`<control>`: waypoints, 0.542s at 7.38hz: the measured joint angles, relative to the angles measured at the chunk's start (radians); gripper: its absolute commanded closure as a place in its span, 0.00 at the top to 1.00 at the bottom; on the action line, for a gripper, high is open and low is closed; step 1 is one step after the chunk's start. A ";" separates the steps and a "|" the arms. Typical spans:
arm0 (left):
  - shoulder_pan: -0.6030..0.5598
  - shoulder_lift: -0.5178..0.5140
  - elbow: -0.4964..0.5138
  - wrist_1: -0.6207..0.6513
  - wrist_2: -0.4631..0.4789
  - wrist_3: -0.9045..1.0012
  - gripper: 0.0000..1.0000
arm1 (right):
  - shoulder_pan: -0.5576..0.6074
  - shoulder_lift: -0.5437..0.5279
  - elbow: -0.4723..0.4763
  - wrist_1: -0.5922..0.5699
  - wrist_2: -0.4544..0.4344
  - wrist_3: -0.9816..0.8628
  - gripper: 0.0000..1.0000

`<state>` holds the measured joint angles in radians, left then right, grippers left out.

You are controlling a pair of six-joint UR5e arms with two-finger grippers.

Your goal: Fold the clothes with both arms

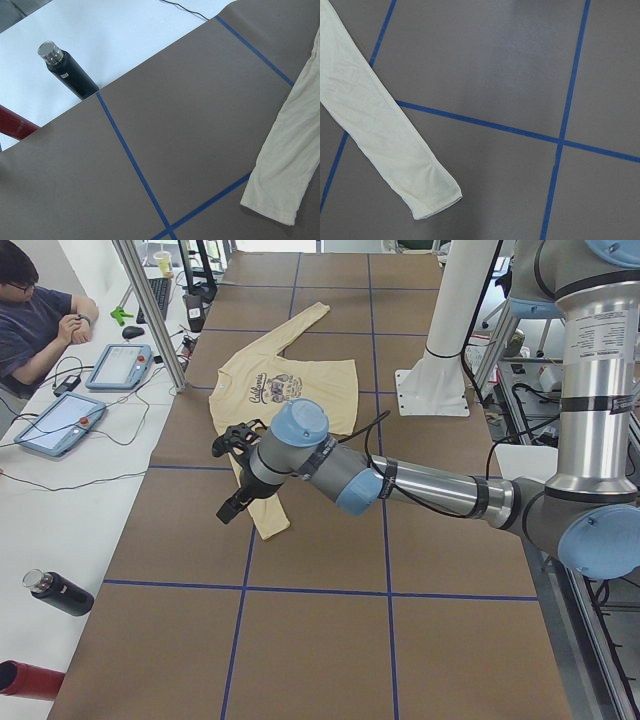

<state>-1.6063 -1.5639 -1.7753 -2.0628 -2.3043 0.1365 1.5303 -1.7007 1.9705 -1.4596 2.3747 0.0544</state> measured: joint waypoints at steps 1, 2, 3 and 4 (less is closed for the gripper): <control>-0.001 -0.014 0.014 -0.005 -0.002 0.001 1.00 | -0.010 -0.012 -0.006 0.108 -0.005 0.029 0.99; -0.001 -0.019 0.016 -0.007 -0.002 0.002 1.00 | -0.048 -0.026 -0.018 0.203 -0.005 0.090 0.99; -0.001 -0.020 0.015 -0.008 -0.002 0.003 1.00 | -0.112 -0.030 -0.025 0.274 -0.016 0.211 0.99; -0.001 -0.016 0.013 -0.012 -0.002 0.005 1.00 | -0.194 -0.034 -0.029 0.353 -0.062 0.370 0.99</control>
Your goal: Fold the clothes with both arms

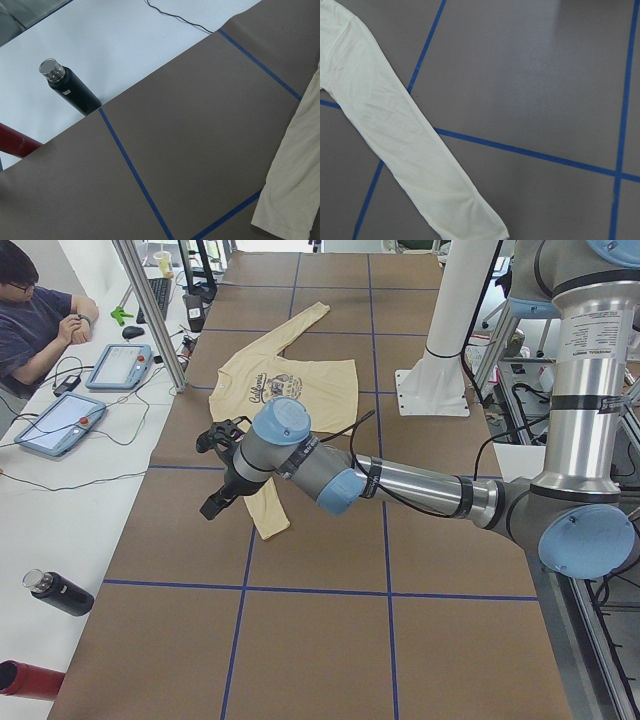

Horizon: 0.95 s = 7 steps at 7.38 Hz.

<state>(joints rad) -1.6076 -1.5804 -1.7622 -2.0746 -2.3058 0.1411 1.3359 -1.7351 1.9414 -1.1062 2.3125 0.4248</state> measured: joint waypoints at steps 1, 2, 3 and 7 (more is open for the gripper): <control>0.000 0.009 -0.001 -0.011 0.000 0.000 1.00 | -0.100 -0.014 -0.002 0.080 -0.095 0.161 0.99; 0.000 0.019 -0.001 -0.026 0.000 -0.001 1.00 | -0.194 -0.036 -0.017 0.155 -0.194 0.279 0.99; 0.001 0.026 0.000 -0.035 0.000 -0.001 1.00 | -0.255 -0.053 -0.065 0.257 -0.259 0.340 0.99; 0.000 0.037 0.001 -0.042 -0.002 0.001 1.00 | -0.312 -0.052 -0.360 0.655 -0.303 0.379 0.92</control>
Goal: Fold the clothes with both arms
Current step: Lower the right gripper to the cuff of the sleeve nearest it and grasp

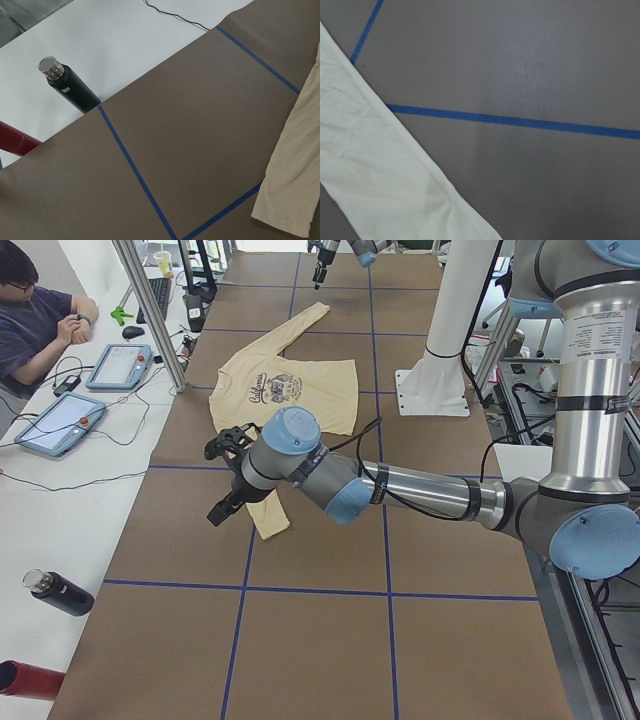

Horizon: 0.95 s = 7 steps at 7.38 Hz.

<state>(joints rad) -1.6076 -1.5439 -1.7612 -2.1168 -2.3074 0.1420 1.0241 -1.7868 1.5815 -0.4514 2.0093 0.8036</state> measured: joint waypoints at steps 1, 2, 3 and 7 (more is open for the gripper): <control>0.000 0.001 0.000 0.000 0.000 0.001 1.00 | -0.014 0.009 -0.024 0.020 -0.004 0.001 0.88; 0.000 0.004 -0.001 0.000 0.000 0.002 1.00 | -0.031 0.015 -0.037 0.027 -0.008 0.001 0.84; 0.000 0.008 -0.002 -0.001 0.000 0.003 1.00 | -0.047 0.018 -0.045 0.029 -0.017 0.001 0.82; 0.000 0.014 -0.003 -0.001 -0.001 0.004 1.00 | -0.108 0.021 -0.076 0.028 -0.080 0.001 0.65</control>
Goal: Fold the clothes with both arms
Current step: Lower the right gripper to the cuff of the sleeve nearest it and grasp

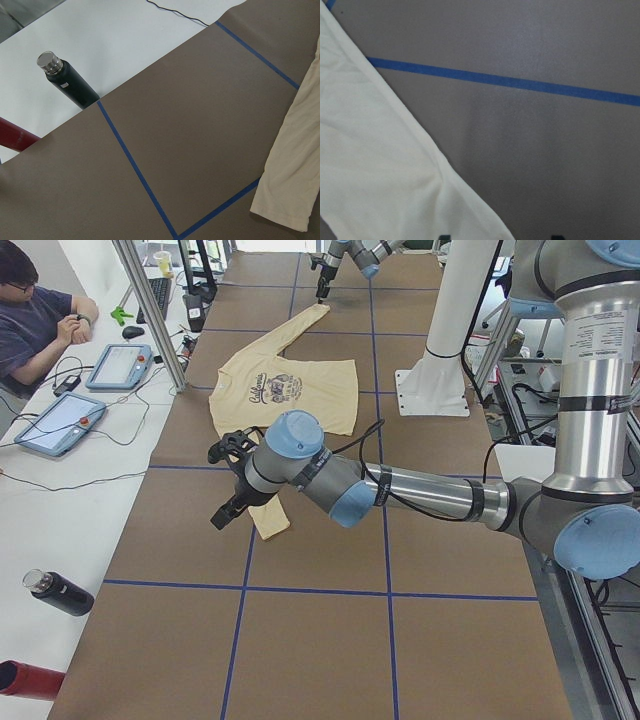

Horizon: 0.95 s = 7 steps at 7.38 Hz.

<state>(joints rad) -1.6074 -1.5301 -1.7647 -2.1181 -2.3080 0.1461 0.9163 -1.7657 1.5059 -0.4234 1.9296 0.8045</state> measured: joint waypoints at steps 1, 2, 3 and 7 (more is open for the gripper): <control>0.000 0.000 0.000 0.000 0.000 0.001 1.00 | -0.006 0.001 -0.010 0.002 -0.003 0.000 0.62; 0.000 0.001 0.000 0.000 0.000 0.001 1.00 | -0.010 0.001 -0.017 0.003 -0.005 0.000 0.51; 0.000 0.001 0.001 0.000 0.000 0.002 1.00 | -0.012 0.001 -0.020 0.003 -0.006 -0.001 0.36; 0.000 0.001 0.003 0.000 0.000 0.004 1.00 | -0.016 0.002 -0.014 0.003 -0.005 0.001 0.00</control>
<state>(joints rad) -1.6076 -1.5294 -1.7621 -2.1180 -2.3081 0.1502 0.9005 -1.7641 1.4919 -0.4203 1.9242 0.8053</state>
